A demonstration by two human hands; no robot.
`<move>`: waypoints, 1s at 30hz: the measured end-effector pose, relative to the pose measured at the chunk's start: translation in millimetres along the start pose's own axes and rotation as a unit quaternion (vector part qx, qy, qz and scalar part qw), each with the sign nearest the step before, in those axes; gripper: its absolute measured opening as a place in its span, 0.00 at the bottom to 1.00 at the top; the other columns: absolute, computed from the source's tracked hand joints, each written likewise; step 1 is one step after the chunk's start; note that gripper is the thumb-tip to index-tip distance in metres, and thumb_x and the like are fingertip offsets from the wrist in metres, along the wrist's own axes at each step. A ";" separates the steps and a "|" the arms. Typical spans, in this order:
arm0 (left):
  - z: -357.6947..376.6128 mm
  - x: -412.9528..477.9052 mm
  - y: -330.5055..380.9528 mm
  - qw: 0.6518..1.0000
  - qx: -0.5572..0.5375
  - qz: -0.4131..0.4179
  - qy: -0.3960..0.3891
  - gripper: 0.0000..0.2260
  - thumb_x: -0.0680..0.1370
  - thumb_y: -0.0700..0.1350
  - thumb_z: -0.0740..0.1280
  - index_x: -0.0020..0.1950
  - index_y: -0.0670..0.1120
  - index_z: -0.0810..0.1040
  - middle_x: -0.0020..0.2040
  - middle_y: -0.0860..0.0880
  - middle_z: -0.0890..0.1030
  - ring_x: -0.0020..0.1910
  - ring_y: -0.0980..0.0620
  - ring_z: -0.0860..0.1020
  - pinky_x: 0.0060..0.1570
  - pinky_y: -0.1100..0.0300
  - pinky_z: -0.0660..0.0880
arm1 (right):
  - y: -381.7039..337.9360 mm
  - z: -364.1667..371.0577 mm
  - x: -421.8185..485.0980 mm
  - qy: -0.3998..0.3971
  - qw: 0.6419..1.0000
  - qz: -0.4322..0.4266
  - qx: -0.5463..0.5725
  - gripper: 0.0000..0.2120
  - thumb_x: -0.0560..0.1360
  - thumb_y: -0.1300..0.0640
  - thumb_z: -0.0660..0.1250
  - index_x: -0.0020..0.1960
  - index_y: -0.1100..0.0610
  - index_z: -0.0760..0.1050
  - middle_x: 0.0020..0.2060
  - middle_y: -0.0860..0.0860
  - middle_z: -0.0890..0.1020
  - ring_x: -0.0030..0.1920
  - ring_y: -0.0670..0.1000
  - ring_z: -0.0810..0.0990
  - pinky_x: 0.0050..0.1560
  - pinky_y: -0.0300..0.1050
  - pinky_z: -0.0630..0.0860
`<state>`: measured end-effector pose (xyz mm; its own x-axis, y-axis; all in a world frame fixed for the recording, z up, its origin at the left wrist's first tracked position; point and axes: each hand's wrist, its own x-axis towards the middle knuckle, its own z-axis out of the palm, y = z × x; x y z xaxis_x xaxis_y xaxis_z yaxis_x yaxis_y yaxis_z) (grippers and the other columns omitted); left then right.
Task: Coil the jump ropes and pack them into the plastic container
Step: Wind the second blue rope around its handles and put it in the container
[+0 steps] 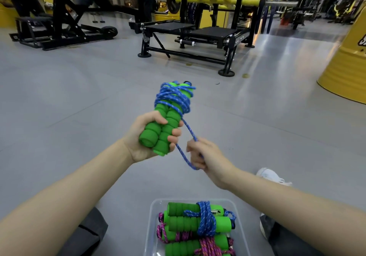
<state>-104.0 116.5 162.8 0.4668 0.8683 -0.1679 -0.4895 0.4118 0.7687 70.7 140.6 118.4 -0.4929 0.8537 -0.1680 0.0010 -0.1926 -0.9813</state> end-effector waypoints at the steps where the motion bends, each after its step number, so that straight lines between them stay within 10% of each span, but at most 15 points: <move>1: -6.4 -3.2 1.7 1.000 0.008 0.003 0.022 0.23 0.55 0.42 0.74 0.47 0.39 0.74 0.34 0.46 0.74 0.27 0.52 0.73 0.31 0.60 0.76 | -5.5 -5.1 -0.8 0.030 0.999 -0.024 0.035 0.14 0.75 0.65 0.58 0.32 0.57 0.66 0.18 0.46 0.60 0.20 0.45 0.56 0.30 0.42 0.52; 7: -29.5 -16.3 11.2 0.994 0.044 0.024 0.098 0.23 0.53 0.43 0.74 0.45 0.39 0.77 0.34 0.45 0.75 0.27 0.51 0.73 0.30 0.60 0.75 | -51.1 -35.1 -1.9 0.123 0.975 -0.154 0.107 0.24 0.71 0.65 0.61 0.18 0.52 0.63 0.18 0.47 0.63 0.22 0.51 0.68 0.41 0.45 0.71; 11: -35.7 -12.5 13.1 0.979 0.079 0.032 0.183 0.13 0.63 0.42 0.63 0.46 0.39 0.74 0.33 0.46 0.75 0.26 0.52 0.72 0.29 0.62 0.74 | -82.0 -19.6 -21.4 0.031 0.955 -0.280 -0.087 0.17 0.64 0.59 0.64 0.17 0.53 0.68 0.44 0.46 0.78 0.49 0.45 0.76 0.54 0.41 0.69; 16: -30.0 -6.4 3.7 0.972 0.140 -0.029 0.188 0.13 0.63 0.42 0.62 0.45 0.40 0.74 0.33 0.46 0.74 0.27 0.50 0.72 0.29 0.61 0.73 | -120.3 8.5 -48.5 -0.120 0.926 -0.350 -0.067 0.09 0.63 0.53 0.62 0.25 0.52 0.74 0.59 0.47 0.78 0.66 0.43 0.70 0.59 0.32 0.69; 20: -10.5 0.5 -15.3 0.943 0.265 -0.143 0.142 0.13 0.63 0.43 0.63 0.45 0.39 0.74 0.32 0.45 0.75 0.26 0.51 0.73 0.28 0.63 0.73 | -125.4 7.8 -28.7 -0.157 0.906 -0.345 -0.186 0.19 0.65 0.57 0.55 0.49 0.43 0.78 0.62 0.40 0.75 0.68 0.38 0.66 0.69 0.39 0.61; 24: 13.0 -2.0 -31.4 0.848 0.434 -0.303 -0.017 0.11 0.66 0.42 0.62 0.46 0.42 0.76 0.32 0.49 0.77 0.27 0.54 0.75 0.30 0.64 0.74 | -131.0 3.5 18.7 -0.153 0.855 -0.265 -0.419 0.33 0.69 0.63 0.50 0.45 0.21 0.71 0.48 0.21 0.74 0.64 0.30 0.65 0.52 0.18 0.62; 30: 15.5 -17.3 -16.6 0.880 0.316 -0.290 -0.206 0.12 0.66 0.41 0.62 0.48 0.45 0.77 0.34 0.50 0.76 0.29 0.55 0.74 0.33 0.63 0.73 | -64.0 -36.3 19.7 -0.189 0.949 -0.070 -0.242 0.14 0.70 0.47 0.60 0.53 0.50 0.75 0.42 0.43 0.85 0.50 0.36 0.79 0.59 0.44 0.69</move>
<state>-92.5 90.3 162.6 0.7938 0.3356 -0.5072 0.3655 0.4035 0.8388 92.5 187.3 174.5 -0.7940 0.6031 -0.0768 0.2673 0.2329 -0.9350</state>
